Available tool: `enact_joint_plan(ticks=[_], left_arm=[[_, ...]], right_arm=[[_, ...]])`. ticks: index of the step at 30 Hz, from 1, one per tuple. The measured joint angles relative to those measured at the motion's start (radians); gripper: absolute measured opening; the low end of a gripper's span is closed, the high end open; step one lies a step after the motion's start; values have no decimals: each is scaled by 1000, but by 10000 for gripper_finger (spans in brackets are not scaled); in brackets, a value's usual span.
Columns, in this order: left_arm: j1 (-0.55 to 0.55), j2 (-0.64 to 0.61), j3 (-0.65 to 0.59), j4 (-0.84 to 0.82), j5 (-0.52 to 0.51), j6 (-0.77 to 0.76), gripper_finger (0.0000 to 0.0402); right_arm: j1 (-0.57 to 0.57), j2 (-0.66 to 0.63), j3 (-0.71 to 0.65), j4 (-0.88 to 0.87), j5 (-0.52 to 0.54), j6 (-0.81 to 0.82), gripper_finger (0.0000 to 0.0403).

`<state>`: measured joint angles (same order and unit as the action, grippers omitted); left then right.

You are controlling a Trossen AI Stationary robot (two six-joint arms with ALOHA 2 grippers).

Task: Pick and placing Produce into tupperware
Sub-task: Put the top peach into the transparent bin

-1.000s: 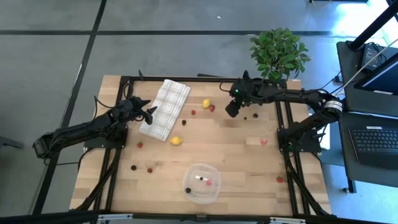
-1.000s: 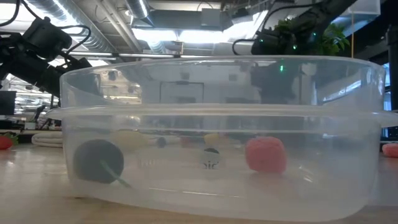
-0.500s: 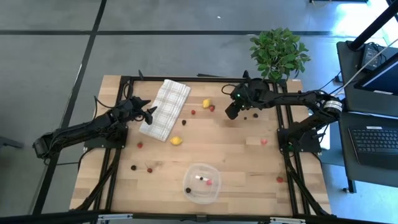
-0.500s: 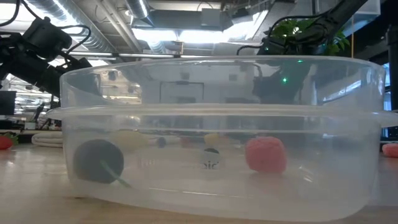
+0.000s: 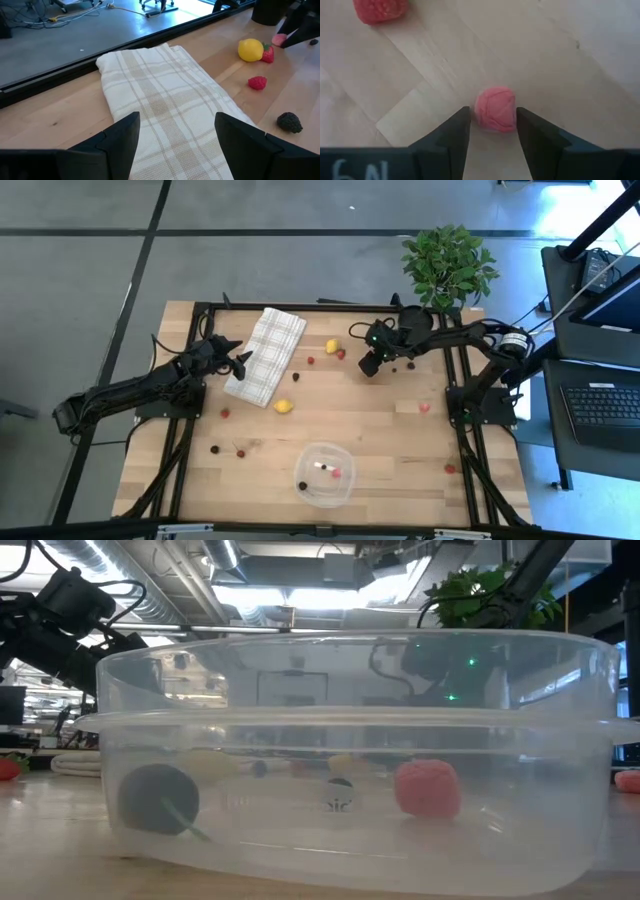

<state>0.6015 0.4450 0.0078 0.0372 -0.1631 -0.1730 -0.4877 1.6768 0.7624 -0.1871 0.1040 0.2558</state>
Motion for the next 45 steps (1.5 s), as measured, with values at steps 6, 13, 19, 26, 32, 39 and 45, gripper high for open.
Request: enact_joint_plan(ticks=[6,13,19,26,32,39,45], left_arm=[[0,0,0,0,0,0,250],[0,0,0,0,0,0,250],[0,0,0,0,0,0,250],[0,0,0,0,0,0,250],[0,0,0,0,0,0,250],[0,0,0,0,0,0,250],[0,0,0,0,0,0,250]], right_arm=[[0,0,0,4,1,-2,133],[0,1,0,8,0,-6,85],[0,1,0,8,-1,-10,80],[43,-2,46,-29,-6,-21,79],[158,-2,161,-38,-85,-26,79],[363,-2,351,-65,-197,-41,79],[549,-3,511,-93,-206,-116,79]])
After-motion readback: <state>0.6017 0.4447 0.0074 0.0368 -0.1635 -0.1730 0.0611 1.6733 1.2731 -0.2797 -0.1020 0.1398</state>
